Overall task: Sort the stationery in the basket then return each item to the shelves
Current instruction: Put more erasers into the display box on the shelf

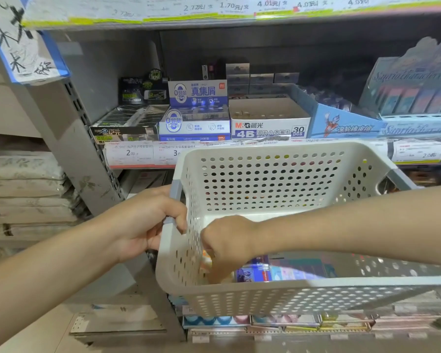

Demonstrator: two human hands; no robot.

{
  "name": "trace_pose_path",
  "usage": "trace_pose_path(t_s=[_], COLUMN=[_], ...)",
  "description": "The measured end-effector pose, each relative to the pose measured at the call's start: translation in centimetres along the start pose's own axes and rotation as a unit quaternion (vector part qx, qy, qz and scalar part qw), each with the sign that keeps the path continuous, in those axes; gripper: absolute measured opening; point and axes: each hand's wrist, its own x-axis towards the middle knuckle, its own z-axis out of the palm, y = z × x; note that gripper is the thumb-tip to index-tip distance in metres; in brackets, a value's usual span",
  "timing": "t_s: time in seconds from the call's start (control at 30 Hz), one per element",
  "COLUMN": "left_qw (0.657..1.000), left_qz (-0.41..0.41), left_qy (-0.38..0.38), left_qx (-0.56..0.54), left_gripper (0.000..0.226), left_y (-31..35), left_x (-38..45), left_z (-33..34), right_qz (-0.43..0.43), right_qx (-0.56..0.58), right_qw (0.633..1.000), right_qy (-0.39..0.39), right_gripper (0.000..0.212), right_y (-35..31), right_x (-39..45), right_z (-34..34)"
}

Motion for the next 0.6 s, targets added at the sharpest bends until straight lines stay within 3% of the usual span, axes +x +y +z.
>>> trace_pose_path(t_s=[0.37,0.47,0.6], left_qw=[1.0,1.0,1.0], left_qz=[0.003,0.0,-0.003], left_qy=[-0.002,-0.009,-0.011], left_qx=[0.018,0.02,0.014], left_gripper=[0.075,0.062,0.06], left_y=[-0.5,-0.5,-0.5], left_x=[-0.2,-0.1,0.1], left_z=[-0.6,-0.7,-0.8], right_qz=[0.013,0.078,0.182], right_qx=[0.21,0.153,0.017], right_qw=[0.962,0.953,0.96], right_qy=[0.171,0.248,0.213], right_gripper=[0.024,0.028,0.037], right_y=[5.8,8.7,11.8], right_x=[-7.2,-7.5,-6.5], right_z=[-14.0,-16.4,-18.1])
